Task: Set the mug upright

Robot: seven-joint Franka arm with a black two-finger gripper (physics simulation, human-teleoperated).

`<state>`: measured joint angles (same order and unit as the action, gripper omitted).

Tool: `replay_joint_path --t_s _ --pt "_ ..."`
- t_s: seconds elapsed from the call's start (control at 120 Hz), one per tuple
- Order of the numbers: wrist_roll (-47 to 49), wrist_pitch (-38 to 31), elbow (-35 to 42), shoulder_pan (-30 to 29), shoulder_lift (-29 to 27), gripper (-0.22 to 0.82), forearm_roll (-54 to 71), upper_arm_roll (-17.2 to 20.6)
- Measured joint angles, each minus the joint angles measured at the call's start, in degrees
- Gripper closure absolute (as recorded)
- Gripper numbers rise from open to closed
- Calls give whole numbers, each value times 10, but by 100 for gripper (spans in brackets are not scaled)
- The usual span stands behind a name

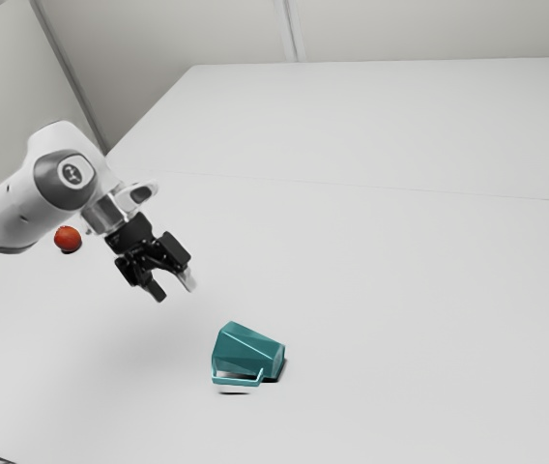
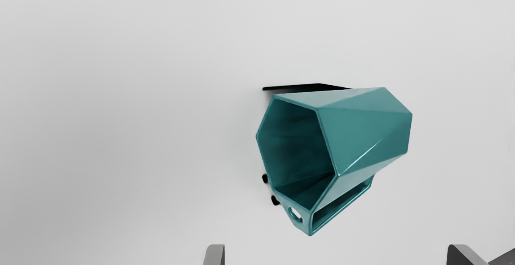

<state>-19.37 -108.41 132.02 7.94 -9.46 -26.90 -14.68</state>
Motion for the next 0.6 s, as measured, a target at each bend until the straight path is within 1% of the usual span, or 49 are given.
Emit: replay_joint_path --t_s 0.142,0.217,0.375,0.6 --pt "-36 -44 47 2 12 0 -68 0" --pt "-57 -63 59 9 26 0 -95 0" --pt "-101 -92 66 17 55 0 -139 0" --pt "-163 -112 70 32 75 0 -188 0"
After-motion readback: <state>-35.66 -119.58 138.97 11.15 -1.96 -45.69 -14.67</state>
